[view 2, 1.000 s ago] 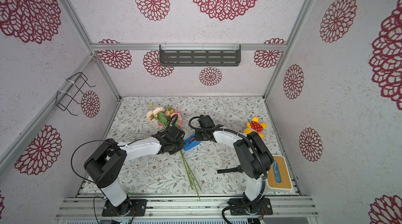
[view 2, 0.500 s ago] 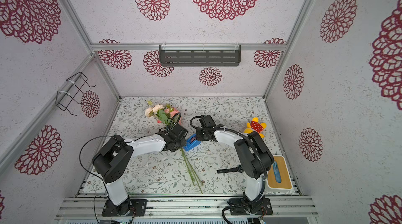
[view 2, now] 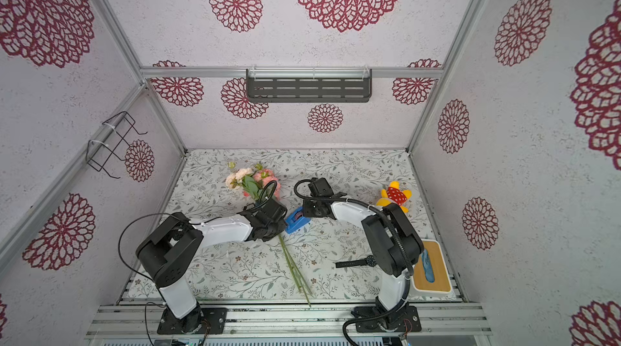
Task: Wrap bouquets with tape
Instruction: Tear off the tape using the Tape Cutter.
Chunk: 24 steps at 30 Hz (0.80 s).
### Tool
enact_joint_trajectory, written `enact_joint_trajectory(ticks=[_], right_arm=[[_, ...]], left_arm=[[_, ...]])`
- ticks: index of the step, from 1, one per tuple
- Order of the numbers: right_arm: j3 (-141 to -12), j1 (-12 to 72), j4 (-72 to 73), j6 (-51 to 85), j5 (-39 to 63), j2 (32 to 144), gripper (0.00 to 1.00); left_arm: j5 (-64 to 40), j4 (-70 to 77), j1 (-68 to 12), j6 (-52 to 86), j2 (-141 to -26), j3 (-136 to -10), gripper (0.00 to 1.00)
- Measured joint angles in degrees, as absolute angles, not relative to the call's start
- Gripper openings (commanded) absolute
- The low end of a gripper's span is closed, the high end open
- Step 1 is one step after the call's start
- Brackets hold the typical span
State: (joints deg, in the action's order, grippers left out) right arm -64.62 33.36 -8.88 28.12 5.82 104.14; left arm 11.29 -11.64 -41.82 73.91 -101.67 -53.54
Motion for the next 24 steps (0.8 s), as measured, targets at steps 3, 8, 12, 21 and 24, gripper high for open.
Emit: enact_joint_trajectory(ticks=[3, 8, 12, 21, 24], right_arm=[[-64.73, 33.36, -9.06, 28.12, 5.82, 104.14, 0.3], [-65.23, 33.36, -9.74, 28.1, 5.82, 104.38, 0.3], [-65.47, 33.36, -10.07, 28.1, 5.85, 104.51, 0.3], [-65.89, 33.04, -11.64, 27.88, 4.99, 104.4, 0.48], [-66.19, 33.04, -14.11, 27.07, 3.25, 103.2, 0.49]], left_arm=[[11.53, -11.9, -41.19, 73.76, -97.12, -51.72, 0.0], [12.29, -12.45, -38.76, 73.47, -90.45, -49.65, 0.0], [11.6, -11.68, -38.46, 73.49, -92.05, -49.63, 0.0], [7.97, -11.14, -40.05, 73.52, -101.3, -53.41, 0.0], [8.01, -11.14, -40.07, 73.6, -101.25, -53.08, 0.0]])
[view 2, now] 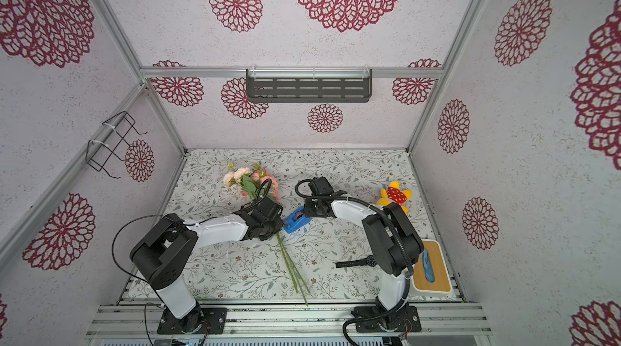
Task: Wrap bouquets with tape
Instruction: Tear off the tape using the Tape Cutter.
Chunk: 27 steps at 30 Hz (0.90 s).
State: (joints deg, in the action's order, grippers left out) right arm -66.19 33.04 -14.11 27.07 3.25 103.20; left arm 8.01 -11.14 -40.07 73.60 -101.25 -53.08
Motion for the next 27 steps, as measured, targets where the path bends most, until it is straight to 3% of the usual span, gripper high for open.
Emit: enact_joint_trajectory(ticks=[11, 27], right_arm=[[-66.98, 40.23, -18.85, 28.34, 1.54, 93.41, 0.39], [-71.72, 46.65, -14.85, 37.3, 6.5, 103.42, 0.26]], left_arm=[[7.05, -8.58, -40.07, 75.94, -98.59, -48.56, 0.0], [6.46, -5.34, -39.81, 76.71, -97.71, -46.33, 0.0]])
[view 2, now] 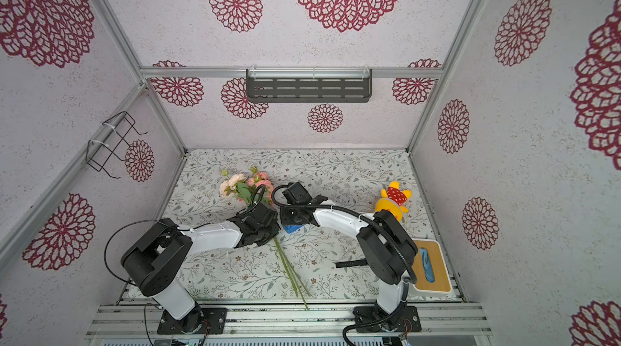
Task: Wrap bouquets with tape
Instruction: Tear off the tape using the Tape Cutter.
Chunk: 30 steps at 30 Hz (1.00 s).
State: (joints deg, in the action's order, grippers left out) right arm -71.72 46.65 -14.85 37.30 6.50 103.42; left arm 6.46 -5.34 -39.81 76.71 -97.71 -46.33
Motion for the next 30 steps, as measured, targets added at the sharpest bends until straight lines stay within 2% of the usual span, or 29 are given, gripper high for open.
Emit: enact_joint_trajectory(ticks=[9, 19, 30], right_arm=[[-71.85, 47.2, -14.61, 40.14, 8.64, 104.68, 0.18], [-71.59, 47.2, -13.21, 43.18, 9.45, 107.44, 0.14], [-74.65, 48.45, -18.63, 43.0, 4.71, 109.06, 0.12]], left_arm=[[6.52, -4.05, -39.42, 76.77, -96.62, -45.32, 0.0], [6.5, 0.21, -38.72, 77.8, -95.13, -42.19, 0.0], [6.57, 1.28, -38.54, 78.04, -94.41, -41.6, 0.0]])
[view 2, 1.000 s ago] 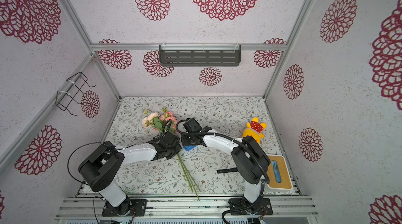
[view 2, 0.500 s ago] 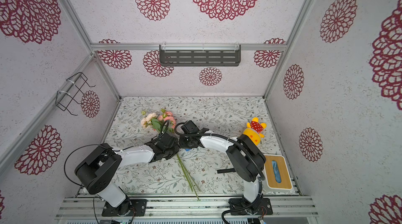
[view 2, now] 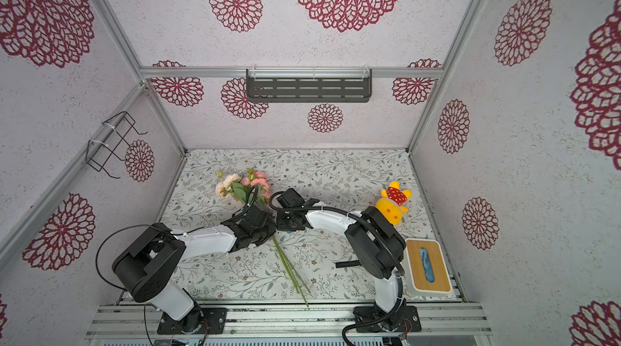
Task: Wrap bouquets with tape
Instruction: Tear off the tape using the Tape Cutter.
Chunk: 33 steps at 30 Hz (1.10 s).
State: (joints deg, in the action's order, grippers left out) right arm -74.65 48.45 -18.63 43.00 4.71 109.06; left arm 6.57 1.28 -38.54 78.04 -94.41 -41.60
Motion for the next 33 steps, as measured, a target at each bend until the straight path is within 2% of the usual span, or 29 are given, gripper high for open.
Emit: enact_joint_trajectory(ticks=[6, 13, 18, 29, 33], right_arm=[[-79.99, 49.82, -25.1, 41.08, 2.37, 111.85, 0.12], [-80.03, 50.63, -25.12, 40.18, 0.45, 111.98, 0.15], [-79.61, 50.85, -23.64, 39.9, 0.4, 112.01, 0.21], [-75.29, 50.98, -17.12, 40.77, 1.15, 110.96, 0.2], [-73.49, 50.65, -14.37, 40.14, 2.48, 110.13, 0.23]], left_arm=[[6.94, 1.65, -37.82, 78.37, -94.41, -41.01, 0.0], [6.76, 4.36, -37.82, 79.37, -94.39, -39.35, 0.0], [6.7, 6.22, -37.71, 80.44, -93.93, -38.09, 0.0], [5.65, 9.15, -36.49, 82.15, -91.37, -33.63, 0.0], [5.34, 9.19, -36.49, 82.15, -91.42, -33.76, 0.0]])
